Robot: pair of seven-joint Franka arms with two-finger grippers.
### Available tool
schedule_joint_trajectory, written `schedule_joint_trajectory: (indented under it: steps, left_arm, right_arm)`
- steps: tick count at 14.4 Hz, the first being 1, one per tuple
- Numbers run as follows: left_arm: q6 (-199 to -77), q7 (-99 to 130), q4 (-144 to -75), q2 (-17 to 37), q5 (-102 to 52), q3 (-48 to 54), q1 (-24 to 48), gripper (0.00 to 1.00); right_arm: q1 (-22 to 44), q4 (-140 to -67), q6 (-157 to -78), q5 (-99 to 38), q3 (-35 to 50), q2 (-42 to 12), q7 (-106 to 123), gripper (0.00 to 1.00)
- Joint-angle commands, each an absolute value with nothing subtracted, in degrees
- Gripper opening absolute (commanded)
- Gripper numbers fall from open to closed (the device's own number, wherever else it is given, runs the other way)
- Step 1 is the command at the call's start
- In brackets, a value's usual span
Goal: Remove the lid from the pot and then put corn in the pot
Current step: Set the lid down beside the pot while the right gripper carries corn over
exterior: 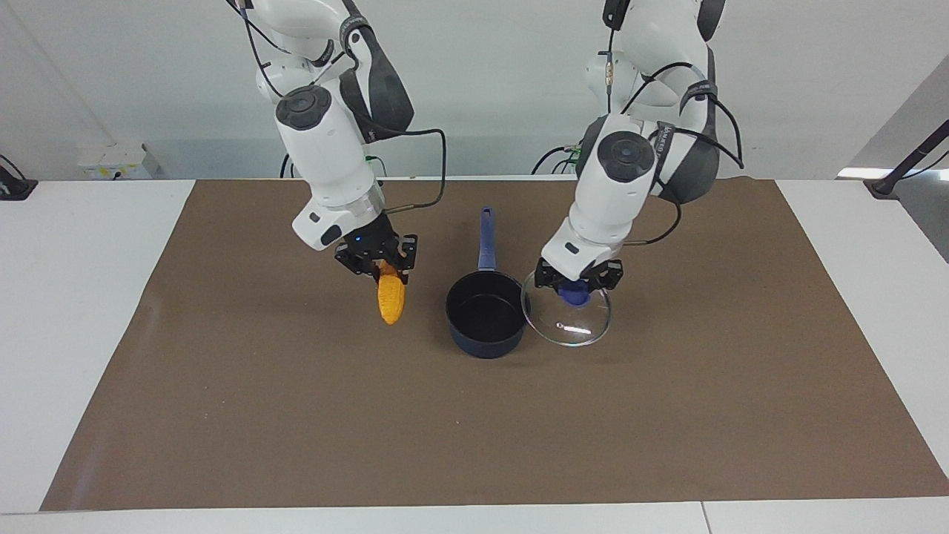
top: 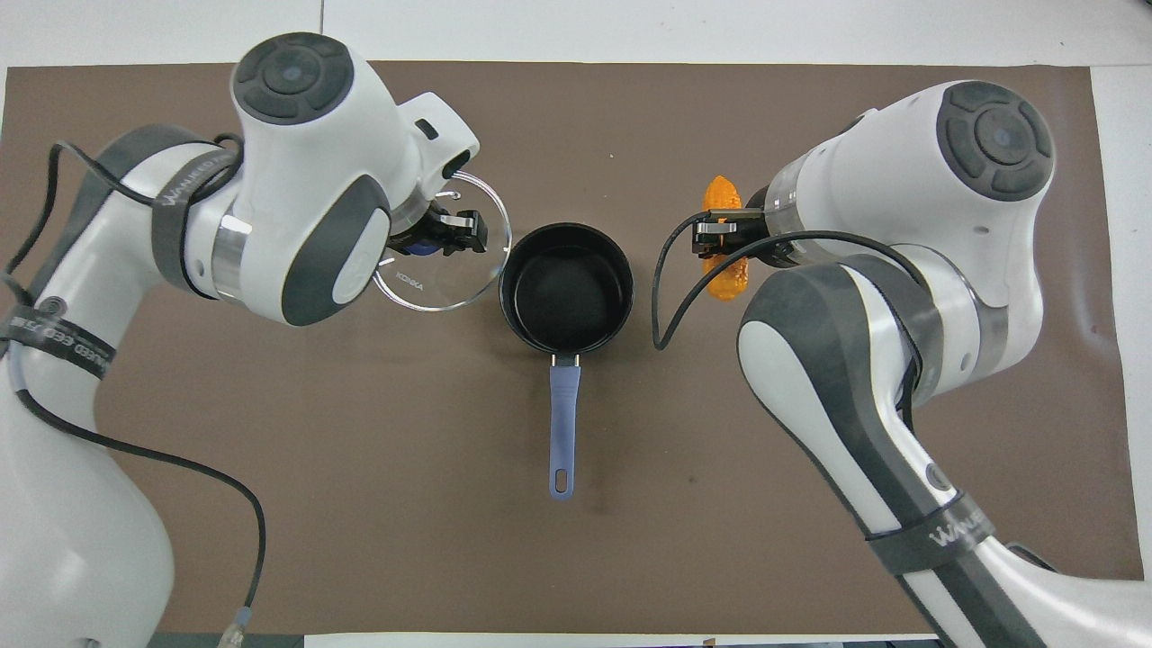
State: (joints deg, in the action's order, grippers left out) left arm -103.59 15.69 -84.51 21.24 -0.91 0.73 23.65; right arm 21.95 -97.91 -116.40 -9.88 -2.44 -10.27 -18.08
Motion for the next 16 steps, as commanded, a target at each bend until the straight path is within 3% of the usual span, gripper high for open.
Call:
schedule_joint_trajectory:
  steps: [1,5,7,10,16]
  left_arm:
    - [-103.62,9.17,-86.91,19.69,-0.35,1.05,18.39,0.51]
    - [-108.44,-2.70,-93.49,17.41,1.05,1.05,9.86,0.51]
    - [-115.27,-6.04,-100.42,15.13,1.05,1.05,6.52,0.51]
    - [-125.75,-11.15,-111.25,11.43,1.05,1.05,2.55,0.51]
    - [-127.44,-11.34,-116.45,10.63,1.05,1.05,2.55,0.52]
  right_arm:
    - [25.20,-96.33,-118.29,-10.28,-2.37,-11.16,-19.16,0.00]
    - [31.28,-89.59,-119.01,-7.48,-2.37,-16.85,-26.63,0.00]
    - [35.05,-85.44,-118.39,-7.21,-2.46,-21.51,-29.95,0.00]
    - [35.77,-81.68,-119.62,-5.98,-2.37,-27.58,-31.81,0.00]
    - [34.02,-81.21,-123.92,-6.24,-2.46,-30.76,-31.99,0.00]
